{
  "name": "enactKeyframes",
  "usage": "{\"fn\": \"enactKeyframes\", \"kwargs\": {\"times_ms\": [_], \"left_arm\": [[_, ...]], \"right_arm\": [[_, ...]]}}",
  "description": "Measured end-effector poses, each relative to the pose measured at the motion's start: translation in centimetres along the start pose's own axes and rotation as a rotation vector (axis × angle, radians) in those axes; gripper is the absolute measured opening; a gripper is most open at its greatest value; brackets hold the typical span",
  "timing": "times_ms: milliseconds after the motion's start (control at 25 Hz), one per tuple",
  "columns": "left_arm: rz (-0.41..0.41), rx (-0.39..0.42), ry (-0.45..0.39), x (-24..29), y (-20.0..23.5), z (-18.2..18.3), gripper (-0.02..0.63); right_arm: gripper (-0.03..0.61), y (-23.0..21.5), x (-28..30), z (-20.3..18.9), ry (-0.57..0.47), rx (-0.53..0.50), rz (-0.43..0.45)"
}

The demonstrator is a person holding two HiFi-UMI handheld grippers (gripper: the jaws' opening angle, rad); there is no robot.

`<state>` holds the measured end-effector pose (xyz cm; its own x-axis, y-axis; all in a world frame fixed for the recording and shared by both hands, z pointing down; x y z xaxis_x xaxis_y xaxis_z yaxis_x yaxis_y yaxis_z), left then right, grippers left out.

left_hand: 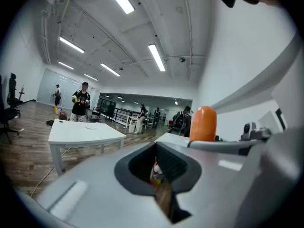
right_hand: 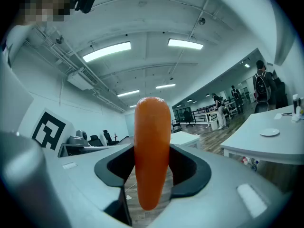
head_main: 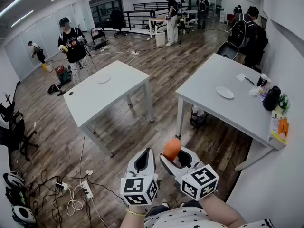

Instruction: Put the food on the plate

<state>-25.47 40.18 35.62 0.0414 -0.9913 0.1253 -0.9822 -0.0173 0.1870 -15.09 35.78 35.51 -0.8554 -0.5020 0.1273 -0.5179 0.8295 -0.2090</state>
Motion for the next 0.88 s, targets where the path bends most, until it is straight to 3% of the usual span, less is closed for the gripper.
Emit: {"fn": "enactKeyframes", "kwargs": {"times_ms": [560,880], "left_arm": [[-0.073,0.004,0.023,1.3,2.9,-0.3,0.006],[-0.110,0.000,0.047,6.3,2.2,-0.6,0.006]], "right_arm": [[0.218,0.1,2.0,-1.2,0.001,0.022,-0.092],[0.218,-4.0,3.5,-0.6,0.001,0.035,-0.119]]}}
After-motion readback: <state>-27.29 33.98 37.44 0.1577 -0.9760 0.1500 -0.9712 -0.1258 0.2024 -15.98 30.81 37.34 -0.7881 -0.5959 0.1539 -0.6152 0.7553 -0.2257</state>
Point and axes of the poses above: the fingertips, and each gripper's own axes: x forward along the fingers, y to its left, z out of its top, the point moved 5 cm from there along -x, backward along the fingers, and after that the axes turned 8 degrees about -z, right-handed, at the moved point
